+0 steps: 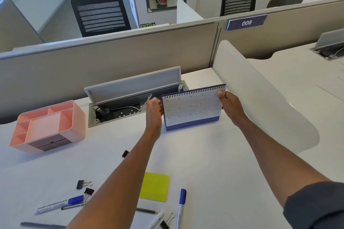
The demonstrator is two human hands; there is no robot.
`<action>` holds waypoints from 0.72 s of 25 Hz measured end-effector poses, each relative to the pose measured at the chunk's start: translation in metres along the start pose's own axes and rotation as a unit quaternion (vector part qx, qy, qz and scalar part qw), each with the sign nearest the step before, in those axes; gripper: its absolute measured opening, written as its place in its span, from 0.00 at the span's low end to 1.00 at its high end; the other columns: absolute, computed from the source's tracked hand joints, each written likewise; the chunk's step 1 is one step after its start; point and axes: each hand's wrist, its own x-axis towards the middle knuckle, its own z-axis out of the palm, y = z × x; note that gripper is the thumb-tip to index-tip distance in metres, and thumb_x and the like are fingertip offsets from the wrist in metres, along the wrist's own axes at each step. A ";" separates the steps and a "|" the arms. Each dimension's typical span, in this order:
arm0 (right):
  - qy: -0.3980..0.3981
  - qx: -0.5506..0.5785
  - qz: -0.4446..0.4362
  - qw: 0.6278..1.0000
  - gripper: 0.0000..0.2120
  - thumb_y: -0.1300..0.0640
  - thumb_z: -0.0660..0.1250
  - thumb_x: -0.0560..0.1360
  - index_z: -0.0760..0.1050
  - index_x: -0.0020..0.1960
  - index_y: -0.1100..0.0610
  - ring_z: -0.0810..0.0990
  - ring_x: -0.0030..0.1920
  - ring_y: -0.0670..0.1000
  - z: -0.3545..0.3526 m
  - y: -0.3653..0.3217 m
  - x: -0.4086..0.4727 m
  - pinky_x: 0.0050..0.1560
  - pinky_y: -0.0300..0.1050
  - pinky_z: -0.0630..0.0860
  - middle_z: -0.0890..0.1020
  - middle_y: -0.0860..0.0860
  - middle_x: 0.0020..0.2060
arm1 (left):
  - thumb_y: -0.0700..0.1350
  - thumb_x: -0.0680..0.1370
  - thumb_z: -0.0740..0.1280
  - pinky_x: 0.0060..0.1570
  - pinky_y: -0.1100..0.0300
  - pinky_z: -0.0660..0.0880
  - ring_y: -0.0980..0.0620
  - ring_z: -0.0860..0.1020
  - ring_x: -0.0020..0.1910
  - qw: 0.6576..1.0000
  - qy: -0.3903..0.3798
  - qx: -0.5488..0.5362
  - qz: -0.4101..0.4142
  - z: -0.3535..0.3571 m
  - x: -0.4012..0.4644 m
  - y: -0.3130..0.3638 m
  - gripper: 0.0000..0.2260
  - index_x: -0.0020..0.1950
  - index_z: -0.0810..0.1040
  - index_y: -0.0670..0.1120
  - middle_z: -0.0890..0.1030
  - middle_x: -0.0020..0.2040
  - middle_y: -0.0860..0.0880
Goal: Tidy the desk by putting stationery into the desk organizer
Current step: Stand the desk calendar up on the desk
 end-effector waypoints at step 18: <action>-0.062 -0.074 -0.039 0.995 0.10 0.46 0.68 0.78 0.77 0.58 0.46 0.80 0.49 0.47 0.017 0.038 -0.012 0.44 0.30 0.70 0.81 0.40 0.48 | 0.45 0.81 0.60 0.38 0.66 0.69 0.50 0.78 0.44 0.924 -0.116 0.364 -0.029 -0.029 0.029 -0.076 0.12 0.47 0.83 0.48 0.83 0.50 0.50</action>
